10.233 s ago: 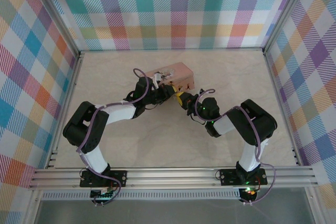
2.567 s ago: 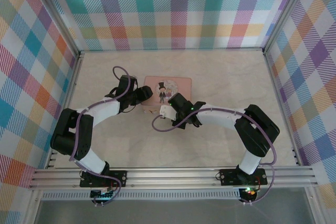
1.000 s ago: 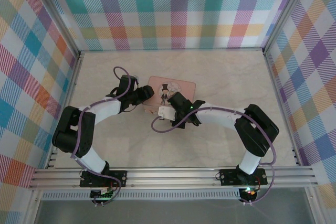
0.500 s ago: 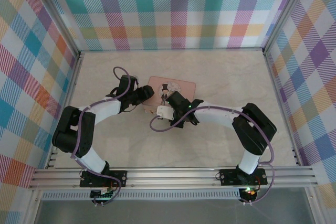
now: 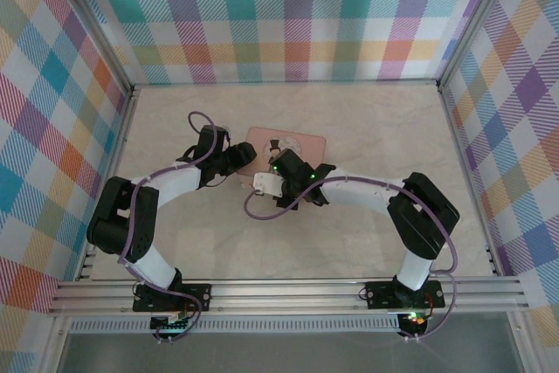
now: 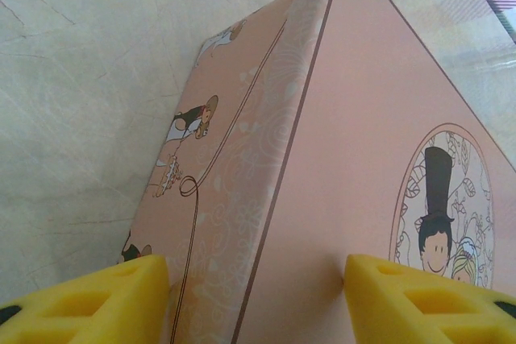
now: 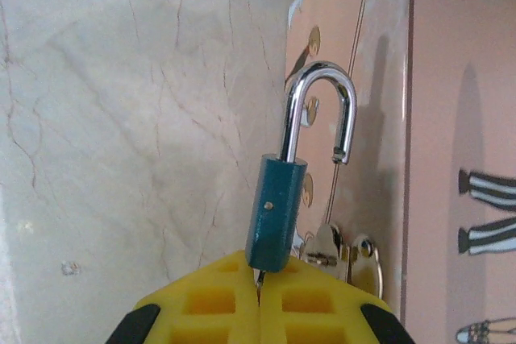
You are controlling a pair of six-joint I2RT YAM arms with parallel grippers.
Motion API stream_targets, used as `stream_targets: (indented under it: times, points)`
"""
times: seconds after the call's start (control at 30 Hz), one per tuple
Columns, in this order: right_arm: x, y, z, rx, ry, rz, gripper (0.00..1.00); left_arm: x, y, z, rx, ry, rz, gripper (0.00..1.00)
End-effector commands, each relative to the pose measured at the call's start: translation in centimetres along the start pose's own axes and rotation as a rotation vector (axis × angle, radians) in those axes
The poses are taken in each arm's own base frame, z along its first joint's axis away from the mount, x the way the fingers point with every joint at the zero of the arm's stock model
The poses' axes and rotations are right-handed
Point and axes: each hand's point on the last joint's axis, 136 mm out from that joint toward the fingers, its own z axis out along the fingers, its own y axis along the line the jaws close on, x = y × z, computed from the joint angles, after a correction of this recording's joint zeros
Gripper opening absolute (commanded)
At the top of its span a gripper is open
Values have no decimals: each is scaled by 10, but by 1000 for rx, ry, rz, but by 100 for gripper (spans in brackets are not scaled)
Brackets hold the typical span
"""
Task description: Unlock the padlock with the key
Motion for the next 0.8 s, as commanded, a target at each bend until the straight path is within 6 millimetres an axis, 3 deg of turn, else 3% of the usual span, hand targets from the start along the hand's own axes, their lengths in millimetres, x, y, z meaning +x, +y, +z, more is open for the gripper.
stream_targets:
  times: [0.0,0.37,0.43,0.5,0.77]
  points:
    - [-25,-7,-19,27,-89,-2,0,-9,0,-11,1,-37,-15,59]
    - [-23,-17,-58,123,-146,82,0,-25,1,-46,-7,-110,-30,68]
    - [-23,-20,-66,146,-162,106,0,-25,-2,-55,-1,-118,-20,75]
    - [-22,-25,-72,168,-165,132,0,-25,-5,-63,13,-119,-15,99]
    - [-12,-44,-101,240,-182,263,0,-17,-26,-99,71,-80,43,100]
